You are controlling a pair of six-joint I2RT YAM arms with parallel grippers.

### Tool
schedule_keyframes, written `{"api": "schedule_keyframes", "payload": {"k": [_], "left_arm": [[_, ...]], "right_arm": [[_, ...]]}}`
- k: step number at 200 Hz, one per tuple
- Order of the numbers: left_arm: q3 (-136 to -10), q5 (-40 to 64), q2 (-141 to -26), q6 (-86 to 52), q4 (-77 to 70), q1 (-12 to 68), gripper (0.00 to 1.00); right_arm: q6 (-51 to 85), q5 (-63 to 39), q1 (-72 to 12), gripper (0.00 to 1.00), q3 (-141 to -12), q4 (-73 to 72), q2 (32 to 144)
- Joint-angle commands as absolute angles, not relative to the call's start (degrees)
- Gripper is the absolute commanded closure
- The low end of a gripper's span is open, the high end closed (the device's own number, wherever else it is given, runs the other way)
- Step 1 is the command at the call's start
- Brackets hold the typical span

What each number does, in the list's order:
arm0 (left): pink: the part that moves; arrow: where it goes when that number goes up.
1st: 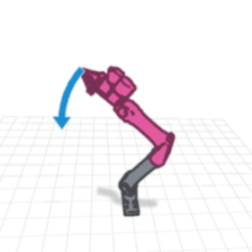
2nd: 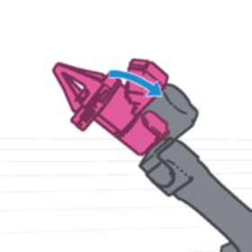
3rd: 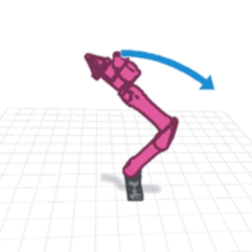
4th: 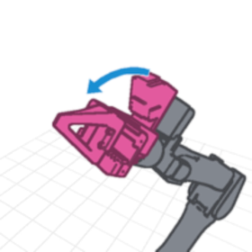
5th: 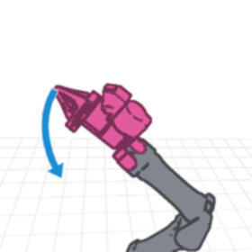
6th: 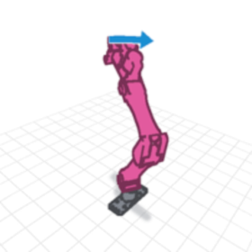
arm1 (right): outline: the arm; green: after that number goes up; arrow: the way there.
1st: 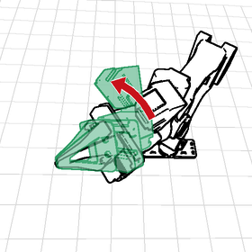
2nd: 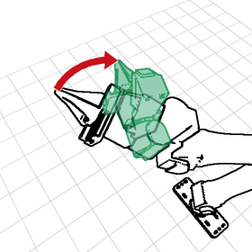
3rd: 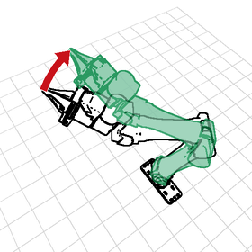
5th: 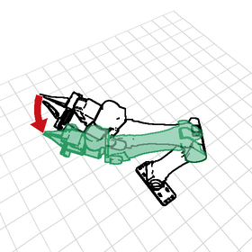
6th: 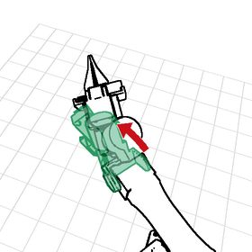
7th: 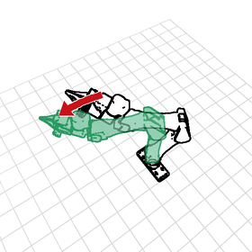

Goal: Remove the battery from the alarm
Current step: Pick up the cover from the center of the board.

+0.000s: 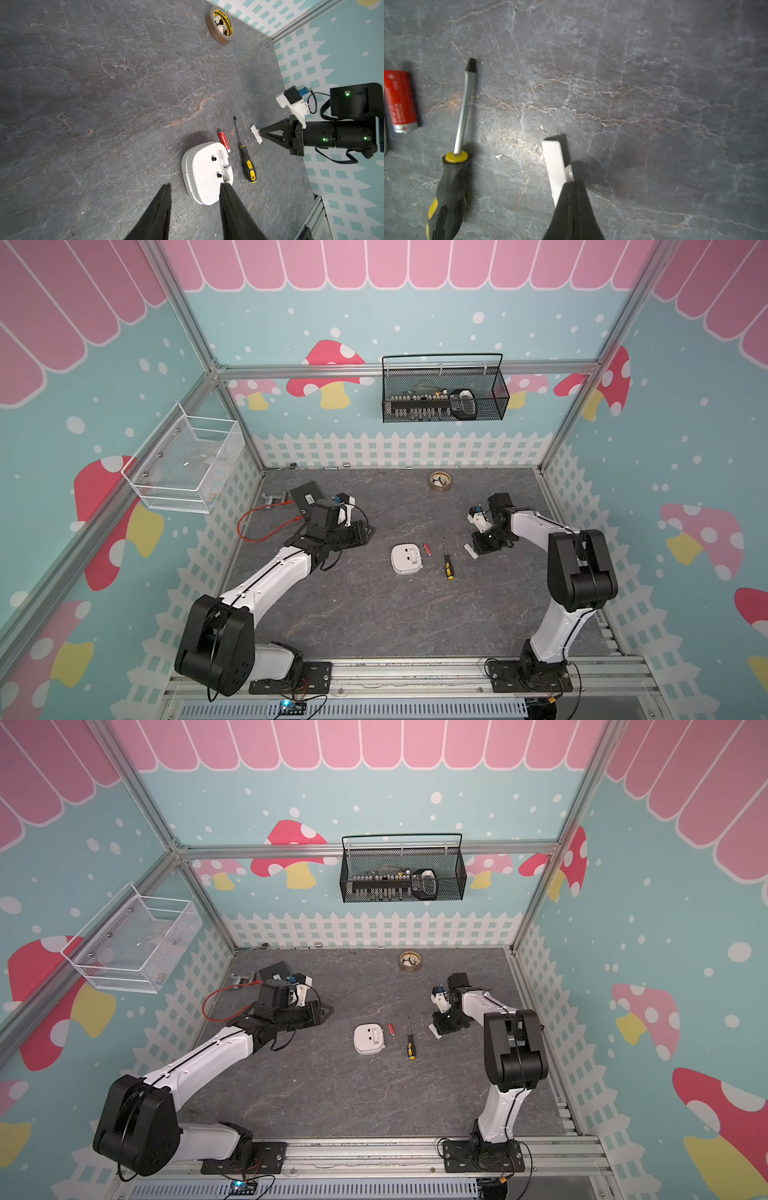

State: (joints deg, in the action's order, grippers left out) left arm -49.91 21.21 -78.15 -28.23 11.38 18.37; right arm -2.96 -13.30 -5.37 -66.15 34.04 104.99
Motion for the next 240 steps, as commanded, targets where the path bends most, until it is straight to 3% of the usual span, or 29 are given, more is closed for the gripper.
{"api": "schedule_keyframes", "payload": {"k": [1,43,100,126,152,172,240], "left_arm": [[-50.89,21.25,-77.56,-27.35,12.39,17.93,0.58],[-51.05,21.18,-77.25,-27.45,12.39,17.93,0.58],[-50.91,21.18,-76.49,-27.54,12.39,17.85,0.58],[-50.96,21.27,-76.30,-27.63,12.30,17.85,0.58],[-50.78,21.35,-76.13,-27.62,12.33,17.85,0.58],[-50.67,21.44,-76.29,-27.60,12.31,17.85,0.58],[-50.62,21.49,-76.55,-27.50,12.30,17.84,0.58]], "right_arm": [[-2.57,-15.36,-5.09,0.97,-66.80,34.63,104.72],[-0.18,-22.17,-4.24,1.00,-67.46,33.42,99.06],[4.66,-40.05,-3.64,1.00,-67.02,28.66,91.61],[5.94,-33.91,-3.67,1.00,-66.62,29.53,90.33],[5.73,-23.64,-3.62,0.87,-66.75,32.26,91.32],[4.43,-19.59,-3.42,0.83,-66.60,33.19,93.17],[-0.80,-19.50,-1.94,0.76,-68.50,33.92,101.82]]}}
